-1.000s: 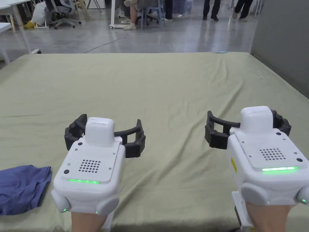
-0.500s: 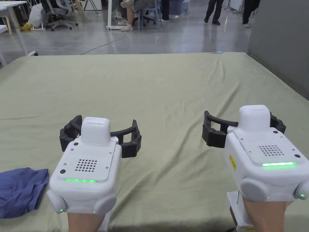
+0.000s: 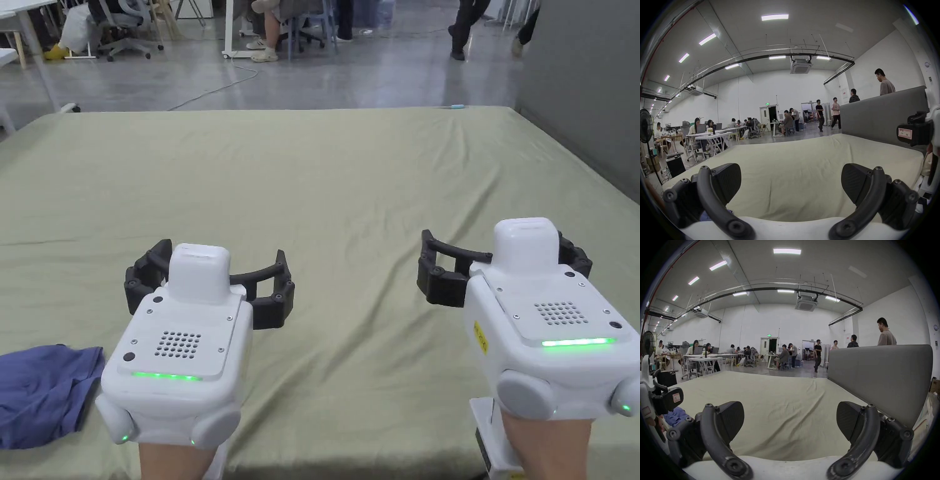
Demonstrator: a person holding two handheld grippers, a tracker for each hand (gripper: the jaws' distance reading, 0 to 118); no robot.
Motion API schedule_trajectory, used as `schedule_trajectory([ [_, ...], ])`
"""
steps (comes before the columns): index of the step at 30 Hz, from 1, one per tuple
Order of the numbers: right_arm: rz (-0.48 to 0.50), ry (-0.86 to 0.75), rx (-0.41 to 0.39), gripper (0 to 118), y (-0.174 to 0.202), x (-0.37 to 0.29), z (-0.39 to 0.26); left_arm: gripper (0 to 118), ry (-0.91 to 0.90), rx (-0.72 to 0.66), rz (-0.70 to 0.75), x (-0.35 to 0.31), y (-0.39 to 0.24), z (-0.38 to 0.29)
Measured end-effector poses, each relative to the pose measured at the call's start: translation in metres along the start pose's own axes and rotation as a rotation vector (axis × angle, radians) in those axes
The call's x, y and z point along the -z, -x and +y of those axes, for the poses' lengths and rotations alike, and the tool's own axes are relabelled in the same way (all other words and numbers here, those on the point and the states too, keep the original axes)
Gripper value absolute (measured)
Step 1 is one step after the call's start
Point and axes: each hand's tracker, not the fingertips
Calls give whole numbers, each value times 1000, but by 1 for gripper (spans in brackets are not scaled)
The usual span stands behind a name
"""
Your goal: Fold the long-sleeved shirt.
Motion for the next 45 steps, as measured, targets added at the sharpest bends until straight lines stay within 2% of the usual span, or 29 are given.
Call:
schedule_trajectory([
  [10,-4,9,-21,114,5,1,1,118,-2,-30,-21,-2,3,2],
  [23,-9,22,33,114,1,0,-1,118,-5,-52,-24,-3,3,-1],
  [31,-13,24,16,114,2,0,0,118,1,-38,-23,-1,1,-1],
  [36,-2,20,52,114,0,-2,0,118,2,-36,-23,-1,0,-2],
  [42,-2,3,48,114,1,-4,3,118,6,-36,-22,-1,1,-2],
  [45,-65,28,37,114,4,-2,5,118,9,-29,-21,-1,0,-1],
])
